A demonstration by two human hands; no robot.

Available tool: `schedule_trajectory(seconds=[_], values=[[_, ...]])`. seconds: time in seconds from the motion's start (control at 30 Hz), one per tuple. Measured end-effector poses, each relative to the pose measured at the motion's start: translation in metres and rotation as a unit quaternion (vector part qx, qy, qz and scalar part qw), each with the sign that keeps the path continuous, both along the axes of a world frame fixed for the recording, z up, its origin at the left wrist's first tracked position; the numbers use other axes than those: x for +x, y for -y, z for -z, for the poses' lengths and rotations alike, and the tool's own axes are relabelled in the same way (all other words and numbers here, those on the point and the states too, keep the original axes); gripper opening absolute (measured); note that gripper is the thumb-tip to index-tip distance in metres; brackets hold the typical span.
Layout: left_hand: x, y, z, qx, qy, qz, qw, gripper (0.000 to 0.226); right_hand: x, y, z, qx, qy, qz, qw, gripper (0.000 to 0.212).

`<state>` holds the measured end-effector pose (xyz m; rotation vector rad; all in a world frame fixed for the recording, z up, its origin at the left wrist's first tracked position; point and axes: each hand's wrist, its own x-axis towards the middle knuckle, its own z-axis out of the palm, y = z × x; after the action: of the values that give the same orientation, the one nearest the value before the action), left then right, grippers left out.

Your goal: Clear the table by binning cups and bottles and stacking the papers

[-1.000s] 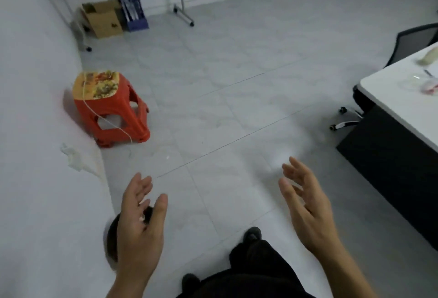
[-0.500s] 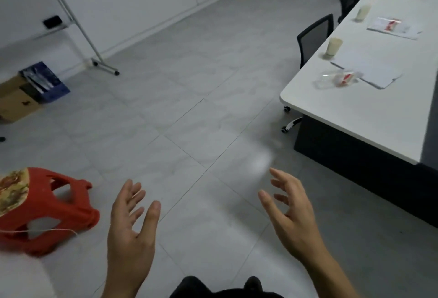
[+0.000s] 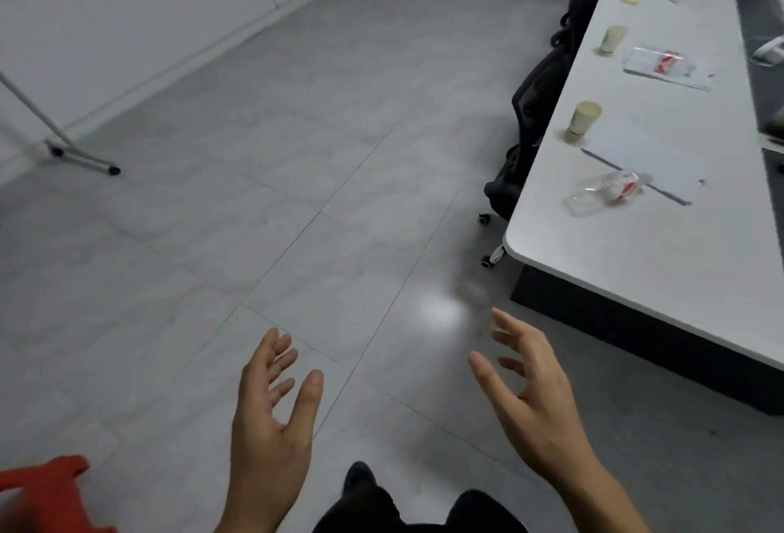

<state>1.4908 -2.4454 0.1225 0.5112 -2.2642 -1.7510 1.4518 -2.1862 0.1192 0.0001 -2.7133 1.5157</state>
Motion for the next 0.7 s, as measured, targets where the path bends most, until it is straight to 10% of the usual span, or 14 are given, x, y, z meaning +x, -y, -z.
schedule_trajectory(seconds=[0.7], values=[[-0.502,-0.091,-0.01,-0.105,-0.001,0.252,0.962,0.063,-0.36,-0.101,0.04,-0.127,0.033,0.294,0.947,0.056]])
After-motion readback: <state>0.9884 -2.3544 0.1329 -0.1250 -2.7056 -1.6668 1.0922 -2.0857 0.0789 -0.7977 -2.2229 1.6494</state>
